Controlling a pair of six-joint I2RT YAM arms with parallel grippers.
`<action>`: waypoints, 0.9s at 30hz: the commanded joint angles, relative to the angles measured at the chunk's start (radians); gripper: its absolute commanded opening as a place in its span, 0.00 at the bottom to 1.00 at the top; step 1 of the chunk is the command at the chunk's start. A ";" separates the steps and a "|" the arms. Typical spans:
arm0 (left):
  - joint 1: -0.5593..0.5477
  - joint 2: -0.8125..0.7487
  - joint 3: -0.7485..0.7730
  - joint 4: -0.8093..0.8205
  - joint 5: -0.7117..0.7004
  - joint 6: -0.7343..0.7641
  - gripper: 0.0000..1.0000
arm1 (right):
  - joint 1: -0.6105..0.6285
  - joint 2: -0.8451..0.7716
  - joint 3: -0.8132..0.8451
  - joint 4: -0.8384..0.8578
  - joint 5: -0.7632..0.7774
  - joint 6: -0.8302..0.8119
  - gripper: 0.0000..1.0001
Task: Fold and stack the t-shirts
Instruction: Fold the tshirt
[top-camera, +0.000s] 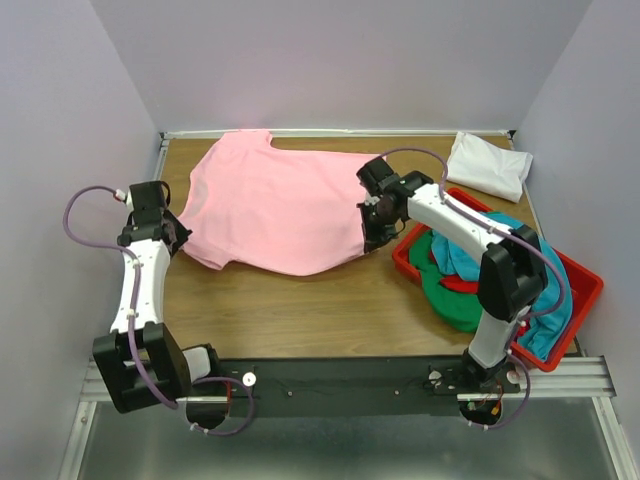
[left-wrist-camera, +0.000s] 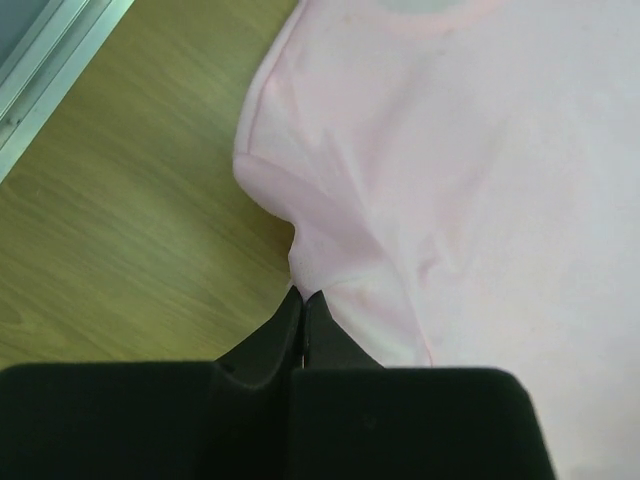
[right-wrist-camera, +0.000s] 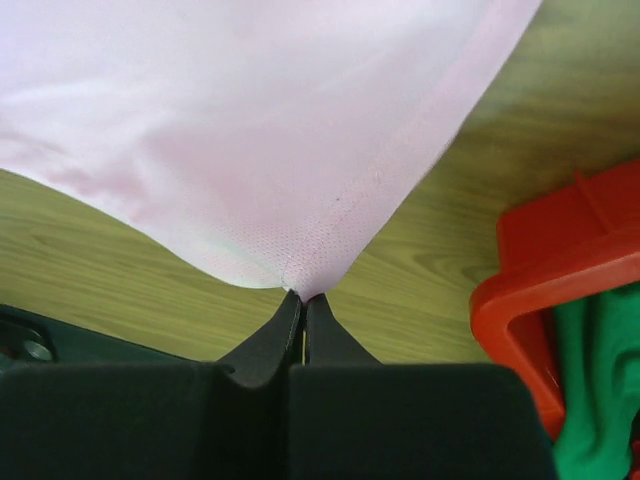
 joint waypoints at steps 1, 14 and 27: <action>0.005 0.072 0.071 0.059 0.107 0.025 0.00 | -0.008 0.077 0.094 -0.053 0.049 0.032 0.02; -0.027 0.345 0.271 0.134 0.219 0.079 0.00 | -0.132 0.203 0.237 -0.054 0.075 0.008 0.02; -0.036 0.534 0.432 0.150 0.284 0.103 0.00 | -0.198 0.326 0.329 -0.056 0.081 -0.018 0.02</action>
